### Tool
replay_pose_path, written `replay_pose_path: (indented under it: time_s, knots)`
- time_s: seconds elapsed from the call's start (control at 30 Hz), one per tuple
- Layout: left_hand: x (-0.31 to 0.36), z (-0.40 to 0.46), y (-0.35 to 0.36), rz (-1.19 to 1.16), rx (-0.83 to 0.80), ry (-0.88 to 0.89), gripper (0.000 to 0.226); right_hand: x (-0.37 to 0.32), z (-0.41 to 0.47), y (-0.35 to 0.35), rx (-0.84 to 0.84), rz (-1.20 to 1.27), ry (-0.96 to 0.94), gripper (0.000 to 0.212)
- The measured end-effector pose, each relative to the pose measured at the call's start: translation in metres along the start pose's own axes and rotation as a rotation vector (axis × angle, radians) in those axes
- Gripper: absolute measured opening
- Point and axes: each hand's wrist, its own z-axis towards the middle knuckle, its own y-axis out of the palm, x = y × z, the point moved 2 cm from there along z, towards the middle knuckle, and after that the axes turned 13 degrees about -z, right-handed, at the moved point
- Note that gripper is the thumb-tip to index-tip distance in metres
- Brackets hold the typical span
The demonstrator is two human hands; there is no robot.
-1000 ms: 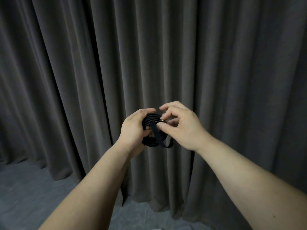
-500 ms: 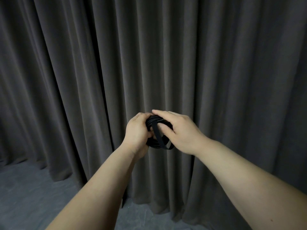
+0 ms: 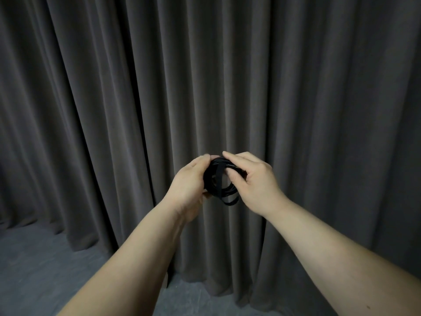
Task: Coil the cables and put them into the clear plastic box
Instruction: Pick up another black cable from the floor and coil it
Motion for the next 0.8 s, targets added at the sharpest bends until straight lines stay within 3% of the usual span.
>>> replay_pose_path:
  time_s: [0.17, 0.33, 0.53, 0.7, 0.8]
  knots:
    - [-0.011, 0.000, 0.000, 0.088, 0.144, 0.065, 0.040, -0.002, -0.004, 0.007, 0.008, 0.001, 0.032, 0.038]
    - [-0.012, -0.002, 0.001, 0.248, 0.219, 0.278, 0.035, -0.009, -0.003, 0.008, -0.065, 0.057, 0.079, 0.038]
    - [-0.007, -0.008, -0.009, 0.373, 0.129, 0.446, 0.027, -0.013, -0.003, 0.003, -0.103, 0.166, 0.124, 0.035]
    - [-0.003, -0.010, -0.007, 0.418, 0.102, 0.486, 0.023, -0.031, -0.004, -0.006, 0.046, -0.105, -0.048, 0.023]
    - [-0.006, -0.008, -0.010, 0.397, 0.069, 0.466, 0.025, -0.031, 0.001, -0.010, 0.045, -0.021, -0.003, 0.017]
